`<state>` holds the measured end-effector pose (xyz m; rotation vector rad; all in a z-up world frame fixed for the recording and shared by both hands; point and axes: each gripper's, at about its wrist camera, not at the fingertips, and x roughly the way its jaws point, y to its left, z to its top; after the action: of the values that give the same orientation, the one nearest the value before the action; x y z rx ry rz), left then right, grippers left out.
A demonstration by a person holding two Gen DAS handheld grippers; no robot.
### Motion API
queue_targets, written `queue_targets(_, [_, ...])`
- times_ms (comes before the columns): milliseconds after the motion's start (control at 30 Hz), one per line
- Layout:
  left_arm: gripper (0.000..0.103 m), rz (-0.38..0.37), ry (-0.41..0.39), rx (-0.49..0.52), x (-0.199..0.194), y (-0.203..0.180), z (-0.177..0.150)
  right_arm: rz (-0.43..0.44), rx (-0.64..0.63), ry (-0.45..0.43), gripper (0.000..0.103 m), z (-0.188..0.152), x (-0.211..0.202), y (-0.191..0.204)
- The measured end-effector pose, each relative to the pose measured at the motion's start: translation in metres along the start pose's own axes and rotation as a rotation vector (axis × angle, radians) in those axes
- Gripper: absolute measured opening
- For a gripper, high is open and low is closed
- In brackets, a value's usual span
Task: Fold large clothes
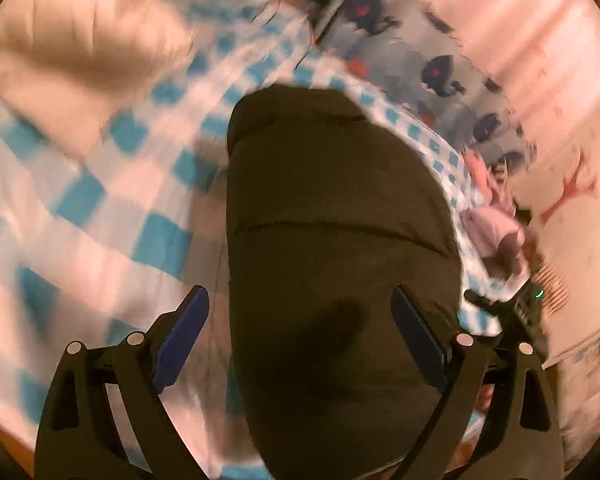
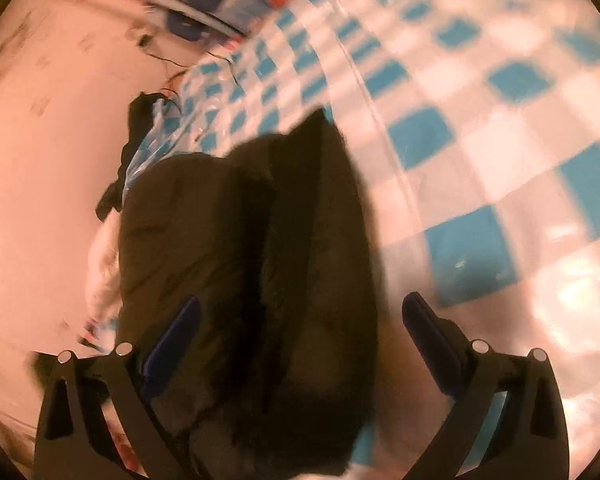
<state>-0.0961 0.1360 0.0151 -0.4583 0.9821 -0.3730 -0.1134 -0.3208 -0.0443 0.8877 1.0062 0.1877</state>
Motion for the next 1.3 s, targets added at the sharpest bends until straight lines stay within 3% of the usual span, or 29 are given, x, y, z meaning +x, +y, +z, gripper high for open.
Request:
queue_targets(100, [0.088, -0.103, 0.113, -0.025, 0.039, 0.004, -0.006, 0.133, 0.097, 0.13, 0.097, -0.006, 0.037, -0.007])
queue_targets(333, [0.088, 0.0, 0.113, 0.173, 0.003, -0.042, -0.031, 0.278, 0.056, 0.224, 0.097, -0.043, 0.05, 0.014])
queue_targets(433, [0.089, 0.113, 0.143, 0.229, 0.001, -0.041, -0.044, 0.204, 0.005, 0.212, 0.096, -0.046, 0.042, 0.006])
queue_targets(500, [0.089, 0.176, 0.117, 0.221, -0.006, -0.038, -0.046, 0.141, 0.0, 0.132, 0.096, -0.045, 0.019, 0.001])
queue_targets(633, [0.089, 0.347, -0.047, 0.27, -0.05, -0.057, -0.059, -0.033, -0.182, -0.071, 0.096, -0.063, -0.043, 0.026])
queue_targets(700, [0.09, 0.387, -0.101, 0.315, -0.069, -0.075, -0.072, -0.106, -0.306, -0.149, 0.096, -0.085, -0.071, 0.051])
queue_targets(867, [0.091, 0.401, -0.131, 0.379, -0.098, -0.108, -0.098, -0.265, -0.452, -0.189, 0.096, -0.139, -0.095, 0.1])
queue_targets(1133, [0.092, 0.391, -0.079, 0.432, -0.121, -0.129, -0.14, -0.32, -0.541, -0.184, 0.096, -0.199, -0.102, 0.133])
queue_targets(1300, [0.092, 0.392, -0.084, 0.418, -0.13, -0.126, -0.143, -0.359, -0.567, -0.177, 0.096, -0.209, -0.102, 0.146])
